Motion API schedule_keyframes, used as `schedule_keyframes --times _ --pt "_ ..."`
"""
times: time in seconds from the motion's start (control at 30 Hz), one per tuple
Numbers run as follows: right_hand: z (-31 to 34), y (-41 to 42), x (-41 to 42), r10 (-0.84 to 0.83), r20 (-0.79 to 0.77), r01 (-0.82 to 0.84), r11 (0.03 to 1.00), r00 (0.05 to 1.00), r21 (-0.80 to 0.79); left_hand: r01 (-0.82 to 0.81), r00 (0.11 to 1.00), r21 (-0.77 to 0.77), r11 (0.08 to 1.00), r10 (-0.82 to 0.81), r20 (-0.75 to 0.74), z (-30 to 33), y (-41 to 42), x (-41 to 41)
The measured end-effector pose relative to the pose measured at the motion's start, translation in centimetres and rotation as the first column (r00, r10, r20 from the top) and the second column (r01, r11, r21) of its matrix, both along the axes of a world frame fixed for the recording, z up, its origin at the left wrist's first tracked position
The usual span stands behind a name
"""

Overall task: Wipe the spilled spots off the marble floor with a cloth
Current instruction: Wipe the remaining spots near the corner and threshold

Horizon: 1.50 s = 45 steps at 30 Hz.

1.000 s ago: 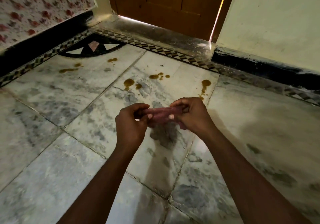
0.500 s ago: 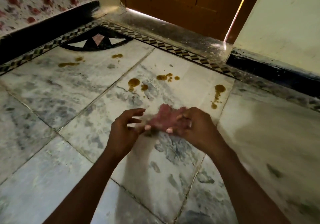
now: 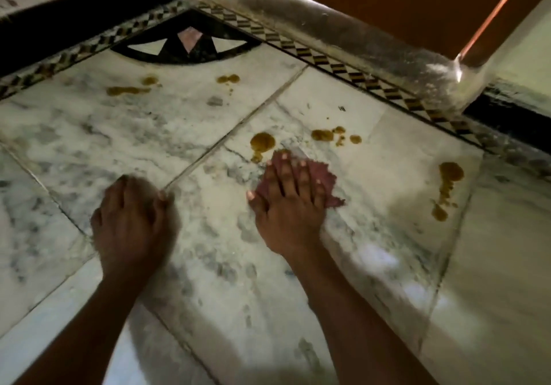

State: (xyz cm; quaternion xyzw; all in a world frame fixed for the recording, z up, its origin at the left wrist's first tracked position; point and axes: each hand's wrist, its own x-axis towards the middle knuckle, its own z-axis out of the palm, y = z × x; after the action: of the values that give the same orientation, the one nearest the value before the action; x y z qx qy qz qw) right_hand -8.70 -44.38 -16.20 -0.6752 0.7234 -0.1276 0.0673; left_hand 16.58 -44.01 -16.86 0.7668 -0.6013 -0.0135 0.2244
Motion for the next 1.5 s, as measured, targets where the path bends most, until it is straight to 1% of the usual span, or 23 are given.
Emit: schedule_keyframes --times 0.07,0.13,0.2,0.3,0.37,0.4,0.47,0.53,0.6,0.63,0.7,0.77,0.83,0.9,1.0,1.1,1.17,1.23,1.3,1.33,1.4,1.47,1.5 --pt "0.3 1.8 0.7 0.1 -0.007 -0.101 0.993 0.995 -0.066 -0.031 0.999 -0.004 1.0 0.031 0.008 0.0 -0.3 0.1" --pt "0.2 4.3 -0.5 0.159 -0.042 -0.161 0.987 0.986 -0.026 -0.07 0.997 0.027 0.997 0.07 -0.013 0.2 -0.6 0.2" --pt "-0.2 4.6 -2.0 0.052 -0.079 -0.052 0.999 0.996 0.001 -0.085 0.996 0.052 0.995 0.085 -0.005 0.3 -0.6 0.1" --pt "-0.3 -1.0 -0.9 -0.278 -0.053 0.28 0.96 0.959 0.024 -0.092 0.996 0.065 0.994 0.092 -0.005 0.5 -0.7 -0.1" --pt "-0.1 -6.5 1.9 -0.311 0.011 0.308 0.945 0.95 0.113 -0.105 0.995 0.067 0.992 0.105 0.003 0.4 -0.8 -0.1" --pt "0.2 -8.5 3.5 -0.27 0.026 0.264 0.955 0.963 0.138 -0.11 0.994 0.069 0.992 0.11 0.013 0.4 -0.8 -0.1" --pt "0.4 -9.6 6.1 -0.112 -0.004 0.112 0.991 0.994 0.072 -0.121 0.992 0.076 0.99 0.118 0.033 0.5 -0.9 -0.2" --pt "0.5 -7.0 6.7 0.101 -0.079 -0.099 0.994 0.992 0.036 -0.131 0.991 0.094 0.987 0.129 0.032 0.9 -1.0 -0.2" --pt "0.7 -2.9 4.7 0.2 -0.086 -0.197 0.98 0.976 0.042 -0.132 0.991 0.121 0.984 0.13 0.027 1.1 -1.0 -0.3" --pt "1.0 -1.6 3.4 0.175 -0.077 -0.17 0.984 0.982 0.059 -0.135 0.991 0.131 0.982 0.133 0.022 1.2 -1.0 -0.3" --pt "0.5 -1.4 1.7 0.01 -0.09 0.0 0.994 0.996 0.105 -0.131 0.991 0.149 0.98 0.129 0.021 1.4 -1.0 -0.1" --pt "0.1 -4.5 2.0 -0.187 -0.08 0.198 0.965 0.979 0.171 -0.128 0.992 0.167 0.978 0.125 0.026 1.6 -1.1 -0.3" --pt "0.2 -9.1 3.9 -0.275 -0.034 0.272 0.911 0.961 0.309 -0.132 0.991 0.188 0.973 0.131 0.017 1.9 -1.2 -0.4" --pt "0.5 -11.0 6.0 -0.143 -0.034 0.146 0.923 0.989 0.357 -0.128 0.992 0.216 0.968 0.127 0.021 2.0 -1.2 -0.2" --pt "0.6 -6.7 6.8 0.224 -0.098 -0.202 0.96 0.97 0.194 -0.125 0.992 0.223 0.967 0.124 0.021 2.2 -1.2 -0.1" --pt "1.3 -3.8 4.5 0.372 -0.087 -0.358 0.923 0.924 0.145 -0.128 0.992 0.236 0.963 0.127 0.018 2.1 -1.3 -0.4" --pt "1.1 -5.5 4.5 0.279 -0.112 -0.261 0.953 0.954 0.151 -0.13 0.992 0.232 0.964 0.127 0.026 2.1 -1.3 -0.3" --pt "0.6 -8.5 6.7 -0.004 -0.118 0.015 0.996 0.993 0.093 -0.126 0.992 0.22 0.967 0.123 0.028 2.0 -1.4 -0.2" --pt "0.4 -12.2 9.4 -0.16 -0.049 0.166 0.972 0.986 0.168 -0.131 0.991 0.227 0.965 0.128 0.03 2.0 -1.4 -0.4" --pt "0.3 -13.3 10.5 -0.124 -0.037 0.129 0.975 0.992 0.18 -0.132 0.991 0.232 0.964 0.126 0.039 2.0 -1.3 -0.4" --pt "0.2 -13.9 10.9 0.158 -0.124 -0.145 0.983 0.98 0.109 -0.122 0.992 0.23 0.966 0.114 0.047 2.0 -1.4 -0.4" --pt "0.3 -12.8 9.2 0.447 -0.214 -0.434 0.894 0.868 0.11 -0.121 0.992 0.231 0.965 0.114 0.047 1.9 -1.4 -0.4" --pt "0.2 -11.9 7.8 0.528 -0.228 -0.518 0.848 0.818 0.108 -0.127 0.992 0.228 0.965 0.119 0.049 1.9 -1.4 -0.4"
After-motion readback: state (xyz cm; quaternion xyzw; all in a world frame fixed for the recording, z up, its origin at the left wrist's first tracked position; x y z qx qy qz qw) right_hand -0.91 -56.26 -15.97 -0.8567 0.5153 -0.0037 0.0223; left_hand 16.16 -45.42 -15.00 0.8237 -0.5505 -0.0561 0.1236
